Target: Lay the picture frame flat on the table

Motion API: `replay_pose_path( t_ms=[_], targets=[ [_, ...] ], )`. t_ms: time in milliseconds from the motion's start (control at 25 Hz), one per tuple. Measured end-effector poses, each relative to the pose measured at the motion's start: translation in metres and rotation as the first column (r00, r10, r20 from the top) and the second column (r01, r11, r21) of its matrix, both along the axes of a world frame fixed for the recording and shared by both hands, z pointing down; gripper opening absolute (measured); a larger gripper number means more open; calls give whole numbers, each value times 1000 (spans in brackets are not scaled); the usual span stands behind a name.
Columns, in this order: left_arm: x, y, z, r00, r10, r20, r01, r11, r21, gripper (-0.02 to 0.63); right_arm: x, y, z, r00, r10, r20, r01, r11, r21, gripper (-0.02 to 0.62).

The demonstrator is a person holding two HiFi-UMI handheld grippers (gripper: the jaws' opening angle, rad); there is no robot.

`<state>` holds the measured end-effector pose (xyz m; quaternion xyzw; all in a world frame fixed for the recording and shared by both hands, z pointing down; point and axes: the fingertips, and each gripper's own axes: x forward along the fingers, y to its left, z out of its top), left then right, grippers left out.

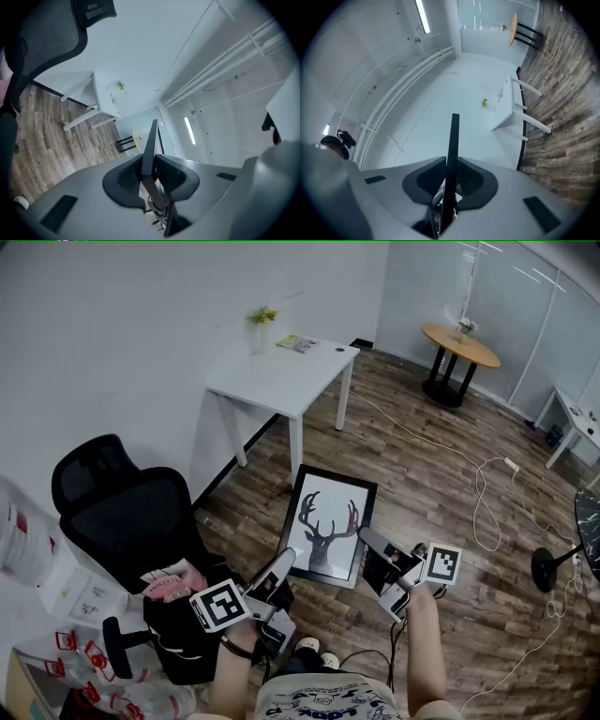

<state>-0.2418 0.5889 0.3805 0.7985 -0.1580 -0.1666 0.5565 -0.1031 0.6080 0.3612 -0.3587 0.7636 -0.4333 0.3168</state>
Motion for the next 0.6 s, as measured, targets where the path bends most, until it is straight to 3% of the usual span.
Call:
replay_pose_path(
  t_ms=[280, 600],
  targets=[
    [-3, -4, 6, 998, -6, 58, 4, 999, 35, 89, 1, -1, 3, 1000, 2, 5, -2, 1000, -2, 81],
    [3, -14, 4, 1000, 9, 6, -9, 1000, 7, 89, 4, -12, 5, 1000, 8, -6, -8, 1000, -1, 81]
  ],
)
